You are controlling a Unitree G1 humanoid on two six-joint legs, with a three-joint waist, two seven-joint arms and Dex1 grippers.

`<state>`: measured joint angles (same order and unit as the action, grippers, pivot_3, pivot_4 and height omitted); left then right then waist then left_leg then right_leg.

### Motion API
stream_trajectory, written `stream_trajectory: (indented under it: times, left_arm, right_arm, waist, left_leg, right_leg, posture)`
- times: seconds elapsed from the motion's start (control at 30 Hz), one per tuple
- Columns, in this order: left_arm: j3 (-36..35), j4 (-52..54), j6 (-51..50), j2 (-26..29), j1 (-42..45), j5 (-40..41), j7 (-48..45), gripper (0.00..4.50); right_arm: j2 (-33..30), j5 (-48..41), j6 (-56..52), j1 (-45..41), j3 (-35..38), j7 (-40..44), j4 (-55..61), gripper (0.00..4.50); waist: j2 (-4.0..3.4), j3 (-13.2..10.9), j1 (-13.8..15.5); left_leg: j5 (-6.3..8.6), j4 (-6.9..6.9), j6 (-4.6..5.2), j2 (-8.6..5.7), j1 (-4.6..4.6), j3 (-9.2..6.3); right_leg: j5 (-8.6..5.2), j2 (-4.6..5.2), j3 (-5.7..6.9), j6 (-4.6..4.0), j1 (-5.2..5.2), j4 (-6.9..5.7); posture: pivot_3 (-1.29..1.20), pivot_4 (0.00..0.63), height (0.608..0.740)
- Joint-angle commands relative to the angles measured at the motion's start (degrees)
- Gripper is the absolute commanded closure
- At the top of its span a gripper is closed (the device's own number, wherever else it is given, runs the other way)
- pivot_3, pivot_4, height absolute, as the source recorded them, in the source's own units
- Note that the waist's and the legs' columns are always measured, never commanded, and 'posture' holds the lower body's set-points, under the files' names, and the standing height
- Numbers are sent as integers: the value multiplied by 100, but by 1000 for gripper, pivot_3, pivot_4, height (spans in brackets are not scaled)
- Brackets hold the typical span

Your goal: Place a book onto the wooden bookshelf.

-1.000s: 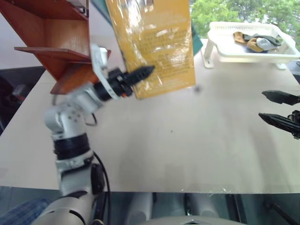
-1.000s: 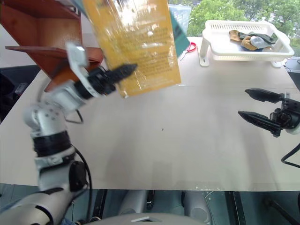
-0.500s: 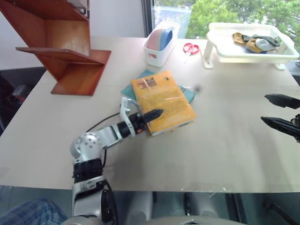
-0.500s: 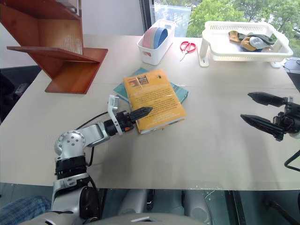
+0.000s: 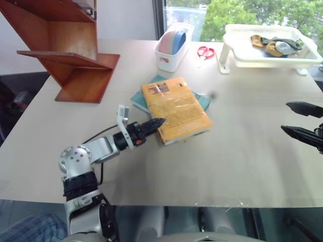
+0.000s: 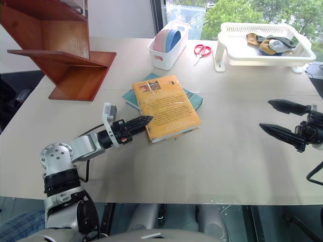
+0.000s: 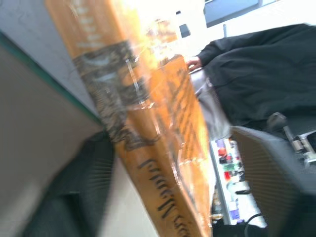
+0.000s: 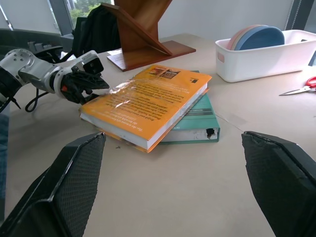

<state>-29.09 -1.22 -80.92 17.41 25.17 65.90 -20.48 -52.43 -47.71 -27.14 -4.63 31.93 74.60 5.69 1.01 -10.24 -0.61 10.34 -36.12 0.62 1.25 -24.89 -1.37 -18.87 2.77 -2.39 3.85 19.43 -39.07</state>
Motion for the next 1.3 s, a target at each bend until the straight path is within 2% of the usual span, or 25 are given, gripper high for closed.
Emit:
stream_trajectory:
  times: [0.03, 0.1, 0.17, 0.27, 0.37, 0.43, 0.53, 0.63, 0.73, 0.8, 0.87, 0.97, 1.03, 1.3]
  left_arm:
    - [-67, -34, -37, -43, 110, 260, 153, 2832]
    - [25, -126, -38, -106, 126, 260, 213, 3783]
    - [99, -191, -1, -148, 138, 233, 244, 4450]
    - [87, -129, 73, -116, 157, 339, 171, 4450]
    - [98, 358, 277, 11, 191, 505, -76, 4450]
    - [262, 853, 647, 285, 291, 293, -389, 4450]
    - [595, 1490, 1622, 1042, 680, -402, -1090, 4450]
    - [751, 1587, 2434, 1834, 1126, -950, -1792, 4450]
    - [1317, 1506, 4120, 3118, 1210, -2479, -2922, 4450]
    - [1692, 1197, 5417, 3689, 1253, -3475, -3389, 4450]
    - [1821, 532, 6903, 3947, 1764, -4384, -3372, 4450]
    - [1835, -247, 8154, 4128, 2315, -5078, -3303, 4450]
    - [2004, -708, 9019, 4449, 2444, -5712, -3337, 4450]
    - [2348, -2428, 10820, 5292, 3184, -7102, -3022, 4450]
  right_arm:
    - [-13, -18, 101, -78, 79, -12, 88, 0]
    - [-2, -4, 114, -101, 55, -18, 80, 0]
    - [9, 4, 123, -110, 51, -29, 84, 0]
    - [9, -5, 116, -91, 102, -35, 100, 0]
    - [17, -8, 120, -56, 163, -47, 100, 0]
    - [33, -18, 126, -39, 188, -58, 102, 0]
    - [86, -93, 104, -78, 228, -116, 105, 0]
    - [78, -107, 114, -187, 211, -126, 10, 0]
    - [65, -80, 156, -388, 112, -81, -176, 0]
    - [76, -56, 173, -505, 46, -44, -278, 0]
    - [97, -25, 207, -641, -53, -22, -377, 0]
    - [115, -27, 229, -784, -127, 13, -481, 0]
    - [117, -69, 202, -889, -127, 25, -537, 0]
    - [187, -805, -298, -1414, 80, -61, -607, 0]
  waist:
    - [0, 0, 0]
    - [0, 0, 0]
    - [0, 0, 0]
    - [0, 0, -1]
    - [0, 0, -3]
    - [2, -1, -3]
    - [1, -2, -2]
    - [-1, -2, -1]
    - [1, -4, -35]
    - [-7, 0, -22]
    - [-10, -5, 13]
    - [-2, -15, 38]
    - [-2, -15, 11]
    - [1, -27, -26]
  left_leg:
    - [0, 1, 0, 0, 0, -1]
    - [0, 1, 0, -1, 0, 0]
    - [0, 1, 0, -1, 0, 1]
    - [0, 1, 0, -1, 0, 0]
    - [0, 3, 0, -1, 0, 0]
    - [0, 4, -1, -1, -2, 1]
    - [-2, 8, -4, -1, -1, 1]
    - [-4, 13, -9, -7, -1, 5]
    - [-3, 22, -8, -11, 1, 16]
    - [-4, 60, -9, -15, 16, 48]
    - [-2, 75, -5, -14, 18, 78]
    - [-4, 75, -6, -6, 1, 74]
    - [-3, 75, -5, -2, -4, 79]
    - [-1, 86, -1, 1, -4, 90]
  right_leg:
    - [0, 0, 0, 0, 0, 0]
    - [0, 0, 0, 0, 0, 0]
    - [0, 0, 0, 0, -1, 2]
    - [0, -1, 0, 0, 0, 2]
    - [0, -1, 0, 0, 0, 3]
    - [0, 0, 0, 0, 0, 6]
    - [0, -2, 0, -1, 1, 10]
    - [0, -3, 0, -1, 1, 15]
    - [0, -2, -9, -1, 3, 25]
    - [0, -1, -30, -2, 12, 33]
    - [-1, 2, -32, -3, 17, 42]
    - [-1, -4, -24, -4, 32, 42]
    - [-1, -2, -29, -3, 32, 55]
    - [-1, -5, -32, -1, 39, 55]
  posture:
    - [0, 150, 740]
    - [0, 150, 740]
    - [0, 150, 740]
    - [0, 150, 740]
    - [0, 150, 740]
    - [0, 150, 740]
    - [0, 150, 740]
    - [0, 150, 740]
    - [0, 150, 740]
    - [0, 150, 740]
    - [0, 150, 740]
    - [0, 150, 740]
    - [0, 150, 740]
    - [0, 150, 740]
